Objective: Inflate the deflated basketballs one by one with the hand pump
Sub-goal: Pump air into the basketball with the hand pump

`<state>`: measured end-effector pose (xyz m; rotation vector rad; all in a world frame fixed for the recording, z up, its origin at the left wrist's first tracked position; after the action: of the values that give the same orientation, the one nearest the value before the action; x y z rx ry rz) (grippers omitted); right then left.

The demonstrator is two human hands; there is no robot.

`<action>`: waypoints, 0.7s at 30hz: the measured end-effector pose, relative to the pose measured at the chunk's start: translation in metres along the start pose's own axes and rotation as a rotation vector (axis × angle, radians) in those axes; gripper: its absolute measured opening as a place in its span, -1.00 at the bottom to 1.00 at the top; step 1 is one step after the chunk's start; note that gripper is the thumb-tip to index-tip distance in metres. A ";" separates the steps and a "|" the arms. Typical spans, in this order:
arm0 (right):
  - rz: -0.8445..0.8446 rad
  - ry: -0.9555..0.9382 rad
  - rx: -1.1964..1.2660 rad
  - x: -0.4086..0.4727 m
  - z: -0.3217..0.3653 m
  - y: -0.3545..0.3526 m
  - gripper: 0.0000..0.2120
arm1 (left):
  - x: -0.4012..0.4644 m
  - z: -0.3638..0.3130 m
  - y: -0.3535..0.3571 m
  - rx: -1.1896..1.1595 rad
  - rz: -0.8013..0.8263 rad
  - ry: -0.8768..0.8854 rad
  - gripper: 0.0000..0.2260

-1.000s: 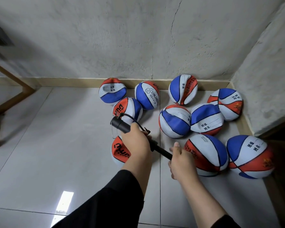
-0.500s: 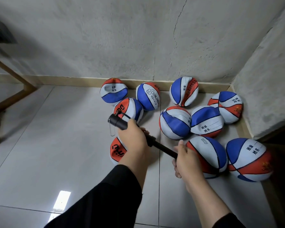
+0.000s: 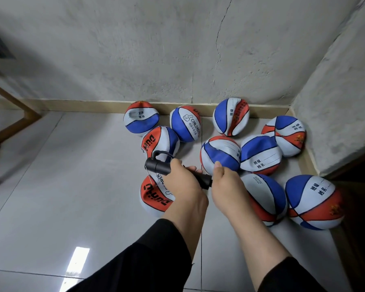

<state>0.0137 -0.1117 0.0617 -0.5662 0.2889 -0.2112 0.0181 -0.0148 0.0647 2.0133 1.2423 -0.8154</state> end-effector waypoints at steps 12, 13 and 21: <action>0.032 0.378 0.254 -0.007 -0.061 -0.009 -0.57 | 0.043 -0.040 -0.001 0.116 -0.028 0.223 -0.85; 0.027 0.406 0.259 -0.007 -0.066 -0.006 -0.58 | 0.044 -0.036 -0.002 0.132 -0.031 0.238 -0.84; 0.062 0.490 0.323 -0.015 -0.055 0.016 -0.61 | 0.010 0.001 0.002 0.217 0.061 0.283 -0.71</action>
<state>-0.0163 -0.1221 0.0118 -0.1769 0.7319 -0.3291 0.0238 -0.0108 0.0571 2.3964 1.2821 -0.6766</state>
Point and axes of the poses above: each hand's wrist, its own x-axis towards the middle knuckle, its own y-axis out of the palm, z = x × y, the point moved 2 cm from there along x, towards the middle knuckle, and after that the axes turned 8 degrees about -z, right-handed, at the moved point
